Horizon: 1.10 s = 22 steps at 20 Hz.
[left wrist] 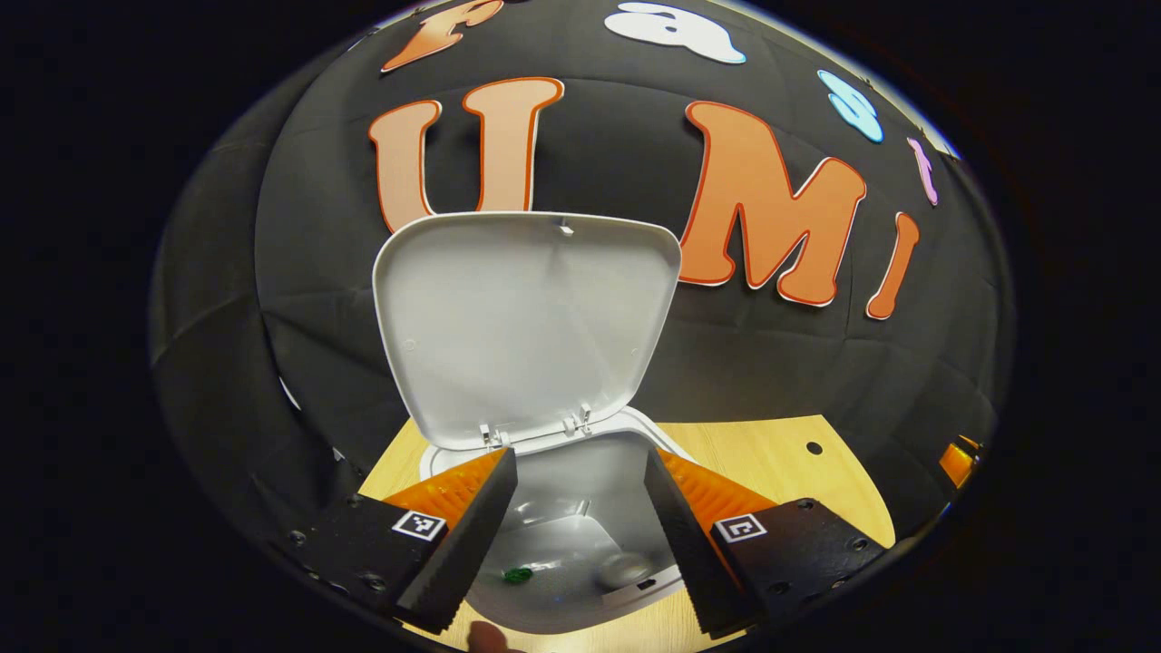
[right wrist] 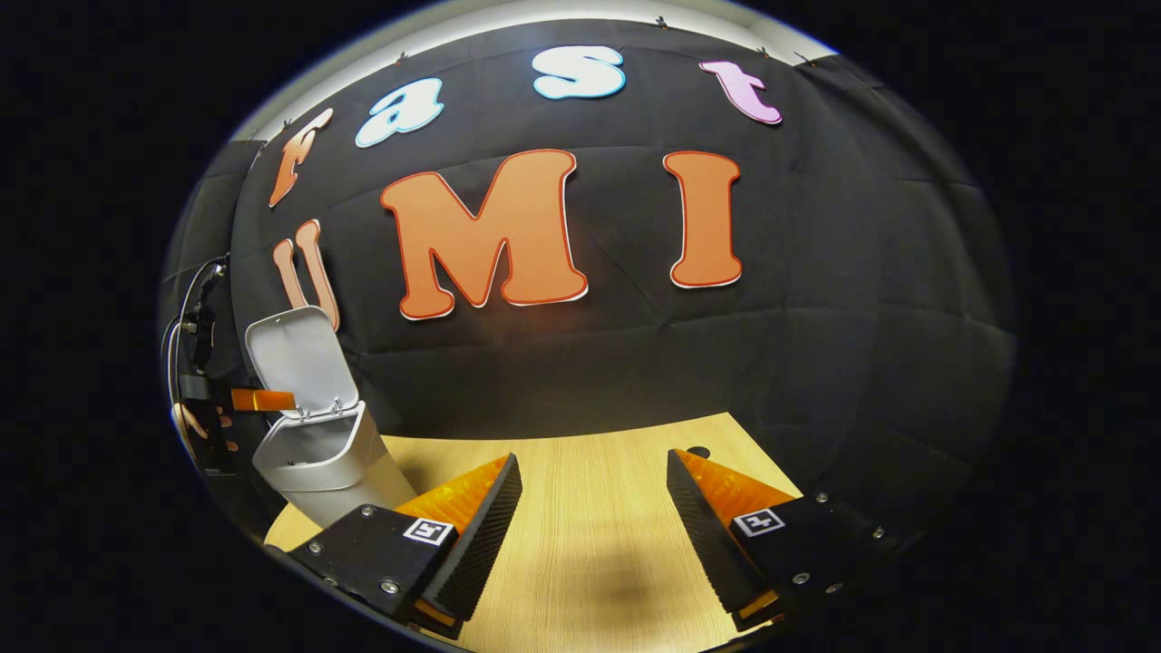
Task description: Press the lid of the desktop garbage bin to open it, pick up the crumpled paper on the desktop and throw it into the bin, then pick up the pop can on the desktop and drop it into the bin, and finally close the garbage bin lid.
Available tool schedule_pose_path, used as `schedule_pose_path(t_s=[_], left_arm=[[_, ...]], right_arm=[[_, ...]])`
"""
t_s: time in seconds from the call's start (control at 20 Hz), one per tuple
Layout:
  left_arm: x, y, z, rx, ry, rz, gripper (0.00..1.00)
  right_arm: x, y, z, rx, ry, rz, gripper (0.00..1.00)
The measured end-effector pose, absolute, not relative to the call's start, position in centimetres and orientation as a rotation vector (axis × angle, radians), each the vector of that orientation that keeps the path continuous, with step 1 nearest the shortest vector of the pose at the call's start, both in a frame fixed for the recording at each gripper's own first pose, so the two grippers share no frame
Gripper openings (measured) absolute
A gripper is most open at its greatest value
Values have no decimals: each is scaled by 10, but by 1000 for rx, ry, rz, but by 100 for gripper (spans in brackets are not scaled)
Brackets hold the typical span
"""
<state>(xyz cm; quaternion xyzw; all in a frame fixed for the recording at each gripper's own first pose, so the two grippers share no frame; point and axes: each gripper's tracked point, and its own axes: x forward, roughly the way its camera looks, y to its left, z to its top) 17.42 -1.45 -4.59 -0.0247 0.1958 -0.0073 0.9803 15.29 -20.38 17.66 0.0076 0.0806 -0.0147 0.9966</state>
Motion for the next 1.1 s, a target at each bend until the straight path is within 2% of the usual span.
schedule_pose_path(t_s=[0.25,0.3,0.55,0.7,0.85,0.9,0.95,1.1], left_arm=[[166,-10,-33,-16,349,-1,93],[163,-5,-31,-6,342,16,95],[151,17,-29,28,334,83,96],[141,21,-1,31,250,90,94],[133,24,28,47,210,95,94],[130,24,38,41,202,90,96],[129,24,47,30,197,82,94],[129,26,76,11,177,75,94]], right_arm=[[152,-202,176,28,163,-23,96],[151,-201,175,31,164,-20,96],[152,-194,174,34,167,7,96],[152,-192,174,35,168,21,96],[154,-186,174,45,166,40,96],[155,-185,174,47,165,46,96],[155,-184,175,50,163,51,96],[158,-183,176,58,158,62,96]])
